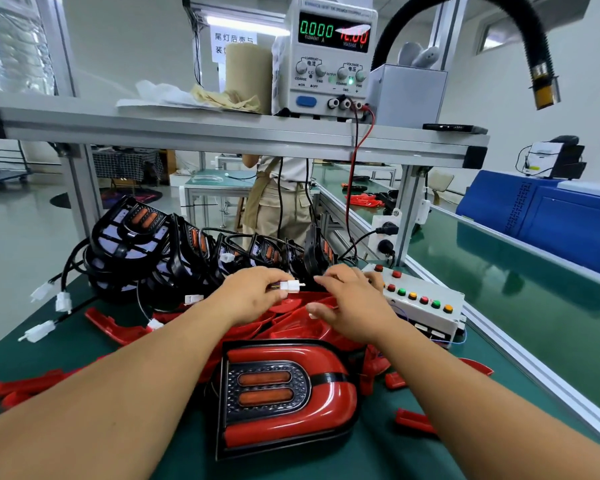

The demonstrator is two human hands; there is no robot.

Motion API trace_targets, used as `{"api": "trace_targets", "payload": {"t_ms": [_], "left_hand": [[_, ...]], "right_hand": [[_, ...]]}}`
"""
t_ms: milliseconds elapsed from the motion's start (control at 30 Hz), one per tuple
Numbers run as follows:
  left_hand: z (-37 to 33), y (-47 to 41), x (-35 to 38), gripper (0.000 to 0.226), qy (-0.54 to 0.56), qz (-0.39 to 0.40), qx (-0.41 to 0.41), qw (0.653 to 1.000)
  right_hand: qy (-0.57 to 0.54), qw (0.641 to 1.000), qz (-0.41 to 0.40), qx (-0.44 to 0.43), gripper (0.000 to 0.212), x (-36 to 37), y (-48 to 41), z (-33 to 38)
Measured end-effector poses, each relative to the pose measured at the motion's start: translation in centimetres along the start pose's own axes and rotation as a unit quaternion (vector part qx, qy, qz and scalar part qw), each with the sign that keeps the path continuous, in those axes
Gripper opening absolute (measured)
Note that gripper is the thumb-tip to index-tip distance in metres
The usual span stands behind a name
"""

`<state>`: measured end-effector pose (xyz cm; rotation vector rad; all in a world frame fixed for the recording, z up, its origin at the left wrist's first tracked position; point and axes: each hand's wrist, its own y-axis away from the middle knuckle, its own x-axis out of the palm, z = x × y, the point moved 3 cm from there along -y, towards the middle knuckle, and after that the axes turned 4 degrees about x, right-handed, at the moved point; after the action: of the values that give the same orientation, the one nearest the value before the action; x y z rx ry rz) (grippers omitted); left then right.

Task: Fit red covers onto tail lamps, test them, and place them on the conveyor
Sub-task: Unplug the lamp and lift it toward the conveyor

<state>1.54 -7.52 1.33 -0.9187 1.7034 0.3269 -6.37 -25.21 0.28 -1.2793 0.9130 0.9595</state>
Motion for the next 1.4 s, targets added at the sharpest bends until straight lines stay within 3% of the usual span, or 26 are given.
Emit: {"api": "trace_targets", "payload": {"t_ms": [67, 133, 233, 433, 567, 667, 733, 800, 900, 967, 1000, 1067, 1167, 1200, 1300, 1400], "left_hand": [[0.3, 0.0, -0.6, 0.045, 0.019, 0.010, -0.011, 1.000], [0.9, 0.2, -1.4, 0.053, 0.025, 0.023, -0.021, 0.999], [2.0, 0.9, -2.7, 0.063, 0.023, 0.034, -0.032, 0.999], [3.4, 2.6, -3.8, 0.043, 0.008, 0.021, -0.061, 0.998], [3.5, 3.2, -5.0, 0.039, 0.042, -0.042, -0.060, 0.996], [3.9, 3.3, -6.1, 0.035, 0.083, -0.099, -0.068, 0.989], [4.7, 3.5, -7.2, 0.035, 0.142, -0.172, -0.078, 0.972], [6.1, 3.6, -8.7, 0.036, 0.236, -0.287, -0.102, 0.923], [8.2, 3.9, -10.0, 0.033, 0.433, -0.450, -0.164, 0.763], [8.8, 4.3, -9.2, 0.036, 0.523, -0.478, -0.213, 0.672], [8.6, 4.5, -8.3, 0.038, 0.557, -0.464, -0.230, 0.649], [7.0, 4.8, -5.5, 0.035, 0.603, -0.407, -0.247, 0.640], [3.2, 6.0, -1.6, 0.026, 0.620, -0.308, -0.256, 0.675], [1.8, 6.3, -0.8, 0.031, 0.652, -0.267, -0.239, 0.668], [-1.7, 6.8, 0.8, 0.042, 0.805, -0.147, -0.145, 0.557], [-2.8, 7.2, 1.5, 0.046, 0.854, -0.090, -0.150, 0.490]], "right_hand": [[-0.088, 0.992, 0.083, -0.040, 0.072, -1.1, 1.0, 1.8], [-0.145, 0.963, 0.213, -0.074, 0.095, -1.4, 2.8, 3.6], [-0.067, 0.939, 0.313, -0.122, 0.130, -0.6, 5.8, 5.2], [-0.040, 0.947, 0.289, -0.132, 0.137, -0.5, 6.9, 6.0], [-0.064, 0.959, 0.232, -0.148, 0.134, -0.1, 7.3, 6.2], [-0.127, 0.964, 0.198, -0.123, 0.133, 0.0, 7.4, 5.9], [-0.225, 0.958, 0.160, -0.078, 0.134, -0.4, 7.2, 5.6], [-0.373, 0.918, 0.130, -0.020, 0.130, -1.2, 6.8, 5.9], [-0.567, 0.820, 0.073, -0.001, 0.092, -2.1, 5.7, 6.4], [-0.623, 0.782, 0.032, 0.018, 0.077, -2.7, 5.0, 6.9], [-0.644, 0.764, 0.016, 0.027, 0.074, -2.8, 4.6, 7.2], [-0.682, 0.730, -0.009, 0.040, 0.071, -2.7, 3.8, 8.1], [-0.706, 0.705, -0.034, 0.060, 0.071, -2.4, 3.0, 10.0], [-0.705, 0.705, -0.044, 0.063, 0.071, -2.2, 2.9, 10.6], [-0.679, 0.727, -0.059, 0.085, 0.076, -1.9, 2.8, 12.4], [-0.589, 0.790, -0.037, 0.164, 0.125, -1.7, 3.0, 13.3]]}}
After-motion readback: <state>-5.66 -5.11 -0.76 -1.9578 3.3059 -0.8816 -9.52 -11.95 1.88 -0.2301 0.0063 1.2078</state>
